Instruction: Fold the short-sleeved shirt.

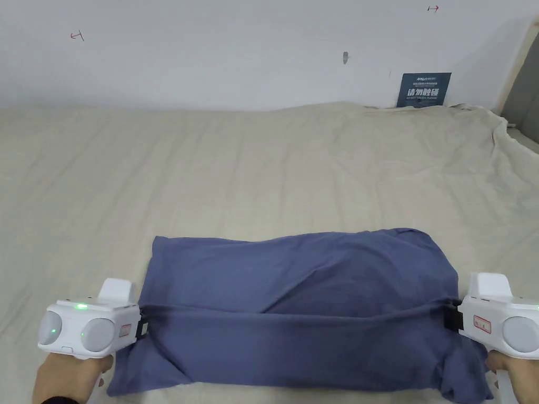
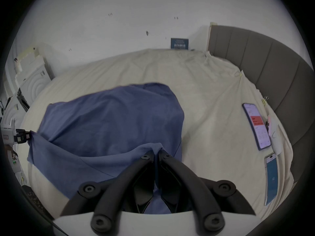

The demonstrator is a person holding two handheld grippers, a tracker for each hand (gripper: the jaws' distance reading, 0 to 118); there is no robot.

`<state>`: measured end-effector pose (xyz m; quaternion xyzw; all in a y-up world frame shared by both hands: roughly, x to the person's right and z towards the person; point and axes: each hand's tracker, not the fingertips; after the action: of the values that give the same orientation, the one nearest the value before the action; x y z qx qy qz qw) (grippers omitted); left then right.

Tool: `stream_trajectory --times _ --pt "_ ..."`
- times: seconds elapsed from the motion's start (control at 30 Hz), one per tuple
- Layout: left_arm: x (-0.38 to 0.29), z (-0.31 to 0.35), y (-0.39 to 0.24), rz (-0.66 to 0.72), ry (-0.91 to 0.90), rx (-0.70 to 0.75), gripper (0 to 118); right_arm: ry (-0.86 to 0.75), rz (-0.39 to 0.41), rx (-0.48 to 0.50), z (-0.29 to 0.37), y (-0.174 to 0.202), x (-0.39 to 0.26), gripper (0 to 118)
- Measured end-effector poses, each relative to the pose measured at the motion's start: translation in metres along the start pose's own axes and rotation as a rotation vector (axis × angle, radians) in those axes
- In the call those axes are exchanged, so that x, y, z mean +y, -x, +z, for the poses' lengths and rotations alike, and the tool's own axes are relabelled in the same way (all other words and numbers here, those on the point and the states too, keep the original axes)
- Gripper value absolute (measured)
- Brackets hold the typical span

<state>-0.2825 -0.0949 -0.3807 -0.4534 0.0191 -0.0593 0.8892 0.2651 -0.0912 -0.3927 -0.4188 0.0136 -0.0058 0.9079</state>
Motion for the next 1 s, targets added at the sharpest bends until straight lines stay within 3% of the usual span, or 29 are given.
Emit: stream_trajectory --times 0.13,0.4,0.47,0.5,0.53,0.57,0.63,0.67,0.73,1.0 --pt "-0.004 -0.025 -0.009 -0.026 0.042 0.013 0 0.064 -0.04 -0.025 -0.026 0.003 -0.011 2" --pt "-0.003 -0.01 -0.009 0.018 0.04 0.017 2 0.054 -0.072 -0.046 -0.026 0.003 -0.017 3" --pt "0.002 0.001 -0.007 0.056 0.04 0.001 17 0.021 -0.096 -0.031 -0.012 0.002 -0.015 5" --pt "0.003 0.008 -0.006 0.071 0.033 -0.003 30 0.0 -0.096 -0.029 -0.003 0.003 -0.013 9" --pt "0.005 0.016 -0.005 0.087 0.018 0.001 54 -0.032 -0.086 -0.025 0.005 0.001 -0.011 20" --pt "0.007 0.027 -0.006 0.097 -0.007 0.005 71 -0.07 -0.069 -0.025 0.017 0.002 -0.008 34" --pt "0.008 0.047 -0.005 0.109 -0.09 0.009 98 -0.14 -0.05 -0.017 0.043 0.003 -0.003 76" --pt "0.008 0.06 -0.005 0.116 -0.125 0.013 104 -0.17 -0.043 -0.011 0.06 0.006 -0.001 85" --pt "0.009 0.086 -0.003 0.143 -0.187 0.004 109 -0.245 -0.036 0.008 0.09 0.007 0.001 89" --pt "-0.016 0.172 -0.006 0.171 -0.382 -0.005 110 -0.473 -0.015 0.01 0.199 0.014 -0.02 90"
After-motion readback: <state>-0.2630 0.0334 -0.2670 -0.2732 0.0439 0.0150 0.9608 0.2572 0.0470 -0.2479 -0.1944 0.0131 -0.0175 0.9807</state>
